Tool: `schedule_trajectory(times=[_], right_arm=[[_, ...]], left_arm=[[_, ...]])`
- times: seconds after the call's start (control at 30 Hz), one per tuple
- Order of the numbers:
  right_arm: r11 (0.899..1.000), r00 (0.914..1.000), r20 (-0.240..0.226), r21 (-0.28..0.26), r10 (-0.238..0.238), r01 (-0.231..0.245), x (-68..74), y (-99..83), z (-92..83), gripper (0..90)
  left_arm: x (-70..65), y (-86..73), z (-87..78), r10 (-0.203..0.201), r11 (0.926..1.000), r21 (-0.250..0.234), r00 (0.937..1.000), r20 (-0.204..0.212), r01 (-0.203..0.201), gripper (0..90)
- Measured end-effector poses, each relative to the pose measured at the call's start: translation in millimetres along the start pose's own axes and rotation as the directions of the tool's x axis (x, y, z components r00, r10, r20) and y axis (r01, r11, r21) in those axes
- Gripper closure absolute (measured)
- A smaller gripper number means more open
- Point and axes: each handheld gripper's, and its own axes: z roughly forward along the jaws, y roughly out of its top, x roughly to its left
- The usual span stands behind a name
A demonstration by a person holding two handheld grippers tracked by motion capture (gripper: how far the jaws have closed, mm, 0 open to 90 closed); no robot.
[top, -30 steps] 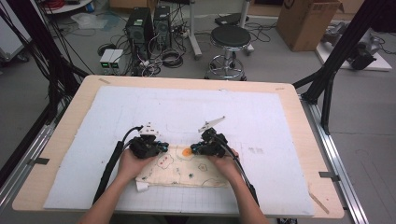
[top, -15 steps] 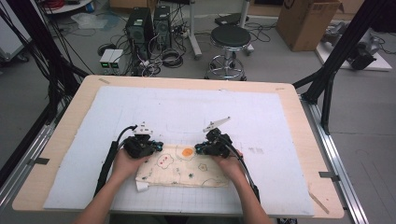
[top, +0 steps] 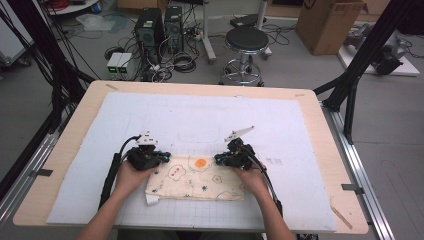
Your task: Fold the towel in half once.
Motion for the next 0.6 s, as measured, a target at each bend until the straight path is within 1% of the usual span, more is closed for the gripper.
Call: schedule_trajectory(times=[0.2,0.3,0.53,0.57,0.6], right_arm=[[1.0,1.0,0.005,-0.003,0.0,0.0,-1.9,-2.4,-2.6,86.3],[1.0,1.0,0.006,-0.005,0.003,-0.003,-3.5,-4.9,-5.2,86.3],[1.0,0.9996,0.018,-0.01,0.021,-0.021,-7.9,-11.8,-13.1,86.2],[1.0,0.9996,0.022,-0.013,0.017,-0.017,-9.1,-12.9,-14.3,86.2],[1.0,0.9995,0.023,-0.017,0.023,-0.023,-9.8,-14.7,-15.6,86.2]], left_arm=[[1.7,-1.6,-2.1,0.0,1.0,0.0,1.0,-0.005,0.0,87.8],[2.8,-2.8,-3.3,-0.009,0.9999,-0.005,0.9999,-0.005,0.009,87.8],[6.7,-5.6,-7.7,-0.009,1.0,-0.002,0.9999,-0.013,0.009,87.8],[7.5,-6.3,-8.4,-0.012,0.9999,-0.004,0.9999,-0.011,0.012,87.8],[7.5,-6.7,-8.7,-0.019,0.9998,-0.007,0.9997,-0.014,0.018,87.8]])
